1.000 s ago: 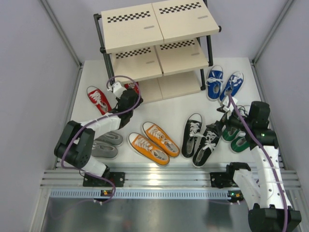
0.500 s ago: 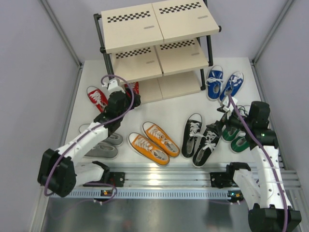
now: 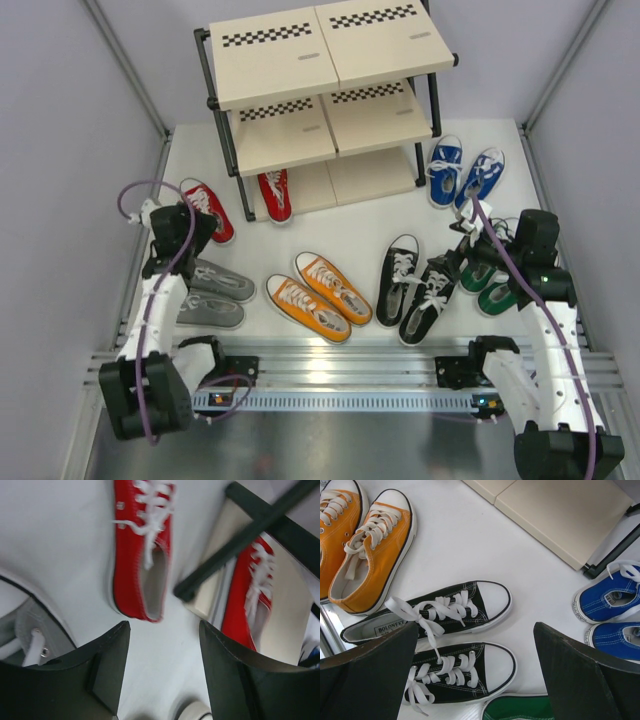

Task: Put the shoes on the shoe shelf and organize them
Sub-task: Pick up the shoe at the center of the board.

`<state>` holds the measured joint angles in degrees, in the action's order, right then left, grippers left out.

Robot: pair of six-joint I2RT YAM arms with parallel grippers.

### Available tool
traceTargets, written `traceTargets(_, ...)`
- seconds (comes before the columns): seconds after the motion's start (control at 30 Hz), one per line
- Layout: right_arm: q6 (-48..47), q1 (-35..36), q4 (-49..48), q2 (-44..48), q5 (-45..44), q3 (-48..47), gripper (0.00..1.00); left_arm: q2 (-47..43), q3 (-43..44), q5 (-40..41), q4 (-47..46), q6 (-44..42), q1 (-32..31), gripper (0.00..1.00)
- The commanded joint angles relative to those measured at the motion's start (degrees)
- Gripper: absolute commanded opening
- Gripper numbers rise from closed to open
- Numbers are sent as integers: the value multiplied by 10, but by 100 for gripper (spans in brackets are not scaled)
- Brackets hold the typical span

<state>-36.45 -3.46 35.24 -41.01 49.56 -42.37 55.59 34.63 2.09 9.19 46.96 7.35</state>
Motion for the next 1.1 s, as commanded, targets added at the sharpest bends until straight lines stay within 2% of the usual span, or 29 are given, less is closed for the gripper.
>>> traceTargets(0.0,-12,10,-4,-1,13,3,99,64,4,-114,-65,66,65,63)
traceTargets(0.13,-13,10,-4,1,13,4,99,173,59,-88,-63,59,79,62)
traceTargets(0.37,-16,10,-2,-1,12,2,99,301,130,-63,-40,4,84,58)
traceTargets(0.57,-16,10,-1,-3,12,2,99,355,144,-68,-40,-22,85,45)
traceTargets(0.67,-16,10,-2,-4,11,2,99,362,142,-80,-44,-31,85,31)
traceTargets(0.7,-16,10,-1,-5,11,2,99,357,141,-88,-50,-34,85,19)
traceTargets(0.77,-16,10,-2,-4,11,2,99,347,141,-97,-50,-44,85,3)
traceTargets(0.8,-16,10,-1,-4,11,2,100,321,141,-100,-50,-48,85,0)
traceTargets(0.87,-16,10,-1,-4,10,3,99,285,133,-96,-50,-59,84,0)
traceTargets(0.97,-16,10,-2,-4,9,4,99,168,110,-95,-46,-68,84,0)
traceTargets(1.07,-20,9,1,-3,8,3,99,91,79,-110,-34,-71,82,0)
